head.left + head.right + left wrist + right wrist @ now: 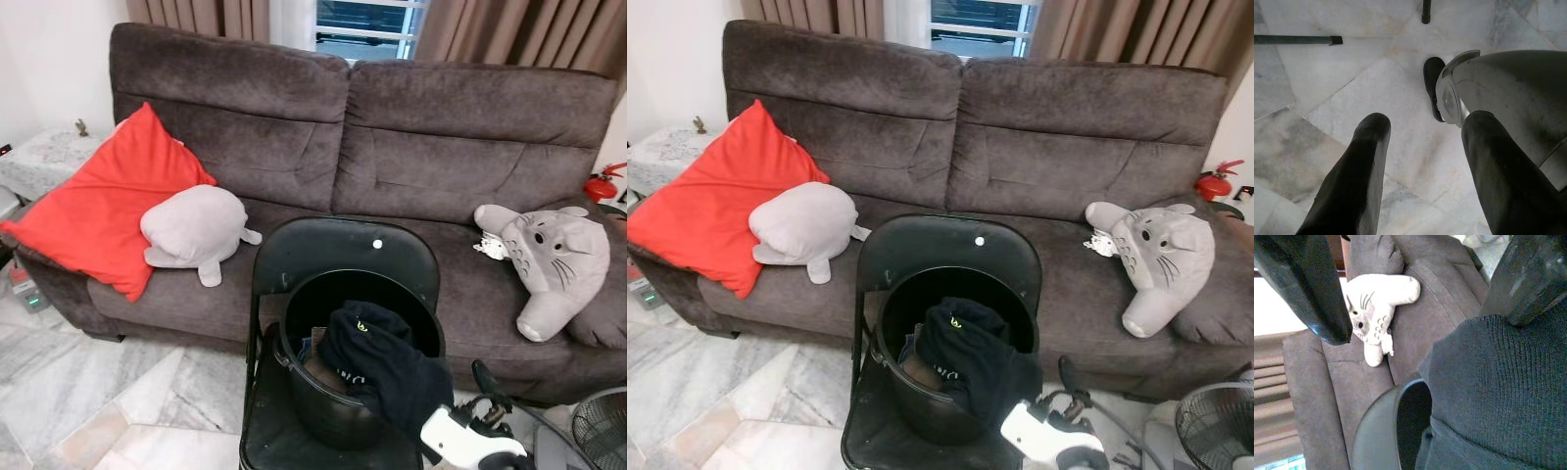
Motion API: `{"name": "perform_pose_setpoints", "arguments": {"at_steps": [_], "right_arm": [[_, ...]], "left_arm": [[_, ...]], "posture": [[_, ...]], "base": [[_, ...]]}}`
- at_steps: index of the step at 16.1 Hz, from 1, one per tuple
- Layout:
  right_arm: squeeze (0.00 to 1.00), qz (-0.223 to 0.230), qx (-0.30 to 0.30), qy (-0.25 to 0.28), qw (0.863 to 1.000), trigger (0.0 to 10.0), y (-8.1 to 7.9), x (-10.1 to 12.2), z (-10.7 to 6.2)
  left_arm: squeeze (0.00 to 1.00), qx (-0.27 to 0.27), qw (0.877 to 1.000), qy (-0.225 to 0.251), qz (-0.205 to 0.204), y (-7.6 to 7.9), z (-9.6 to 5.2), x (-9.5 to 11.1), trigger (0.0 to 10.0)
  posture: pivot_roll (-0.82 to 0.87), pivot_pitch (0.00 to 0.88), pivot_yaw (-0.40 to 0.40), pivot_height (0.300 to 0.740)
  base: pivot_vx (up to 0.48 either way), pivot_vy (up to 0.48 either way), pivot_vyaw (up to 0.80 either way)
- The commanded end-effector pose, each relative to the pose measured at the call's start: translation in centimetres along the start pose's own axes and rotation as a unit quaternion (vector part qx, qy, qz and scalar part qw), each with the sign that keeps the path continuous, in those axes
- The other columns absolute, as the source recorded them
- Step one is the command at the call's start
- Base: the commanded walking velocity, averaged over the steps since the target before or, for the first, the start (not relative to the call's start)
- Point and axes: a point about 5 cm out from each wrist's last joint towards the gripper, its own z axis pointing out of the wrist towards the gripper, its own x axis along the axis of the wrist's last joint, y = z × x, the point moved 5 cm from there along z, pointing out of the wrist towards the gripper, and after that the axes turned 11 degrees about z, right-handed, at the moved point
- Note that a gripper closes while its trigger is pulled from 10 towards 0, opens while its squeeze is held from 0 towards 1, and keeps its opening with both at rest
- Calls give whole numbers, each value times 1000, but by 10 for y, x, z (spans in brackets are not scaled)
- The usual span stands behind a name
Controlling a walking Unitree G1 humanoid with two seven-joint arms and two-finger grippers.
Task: Hang hanger
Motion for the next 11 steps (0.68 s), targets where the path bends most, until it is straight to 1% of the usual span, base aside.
{"name": "perform_pose_setpoints", "arguments": {"at_steps": [1, 5, 7, 8, 10, 11], "right_arm": [[0, -12, 9, 16, 1000, 10000, -1, 4, -3], [0, -16, 19, 35, 999, 10000, 1, 10, -3], [0, -24, 25, 37, 999, 10000, 3, 11, 1], [0, -25, 36, 42, 998, 10000, 1, 14, 2], [0, -23, 78, 85, 993, 10000, -11, 30, 2], [0, -21, 87, 92, 992, 10000, -14, 33, 1]], "left_arm": [[0, -3, 1000, -10, 2, 1, 0, -4, 10000], [0, -5, 1000, -10, 5, 1, 0, -3, 10000], [0, -5, 1000, -9, 5, 1, 0, -3, 10000], [0, -6, 1000, -10, 5, 1, 0, -3, 10000], [0, -7, 1000, -10, 5, 1, 0, -3, 10000], [0, -8, 1000, -10, 3, 1, 0, -3, 10000]], "posture": [[43, 0, -42, 740], [40, 0, -42, 740], [42, 0, -42, 740], [43, 0, -42, 740], [46, 0, -45, 740], [50, 0, -48, 740]], "base": [[0, 0, 0], [0, 0, 0], [0, 0, 0], [0, 0, 0], [0, 0, 0], [0, 0, 0]]}}
